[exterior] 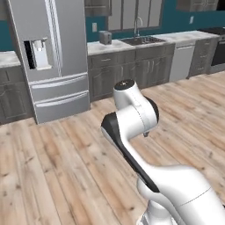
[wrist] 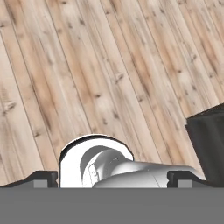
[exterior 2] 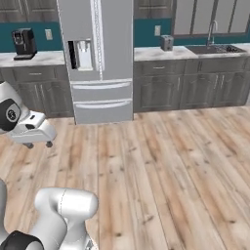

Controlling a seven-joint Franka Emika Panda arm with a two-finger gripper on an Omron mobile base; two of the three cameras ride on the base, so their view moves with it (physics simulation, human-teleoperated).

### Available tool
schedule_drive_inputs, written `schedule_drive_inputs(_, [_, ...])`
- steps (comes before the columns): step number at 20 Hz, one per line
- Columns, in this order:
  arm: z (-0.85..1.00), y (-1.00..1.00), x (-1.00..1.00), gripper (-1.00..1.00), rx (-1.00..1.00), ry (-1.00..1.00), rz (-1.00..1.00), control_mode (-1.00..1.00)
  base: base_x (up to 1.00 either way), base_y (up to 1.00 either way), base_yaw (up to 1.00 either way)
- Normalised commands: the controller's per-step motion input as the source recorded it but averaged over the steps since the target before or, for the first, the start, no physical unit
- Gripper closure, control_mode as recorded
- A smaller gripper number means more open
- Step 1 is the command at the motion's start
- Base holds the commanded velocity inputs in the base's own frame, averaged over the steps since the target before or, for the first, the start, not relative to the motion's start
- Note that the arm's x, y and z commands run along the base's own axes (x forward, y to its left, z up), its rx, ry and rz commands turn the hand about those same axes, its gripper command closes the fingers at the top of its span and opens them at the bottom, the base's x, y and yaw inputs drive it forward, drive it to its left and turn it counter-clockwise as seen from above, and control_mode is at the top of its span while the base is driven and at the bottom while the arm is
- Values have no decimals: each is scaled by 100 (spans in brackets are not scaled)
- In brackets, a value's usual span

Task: Move the hot dog bun to the plate on the dining table and place the condiment next to that plate. Then navigate to the fridge and take the sausage and place it on the plate as well.

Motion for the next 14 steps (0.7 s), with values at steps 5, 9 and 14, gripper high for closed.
schedule_drive_inputs(5, [0,0,0,-100,0,0,0,100,100,3,14])
schedule_drive_inputs(9, [0,0,0,-100,0,0,0,100,92,0,18])
schedule_drive_inputs(14, [0,0,0,-100,0,0,0,100,89,-3,17])
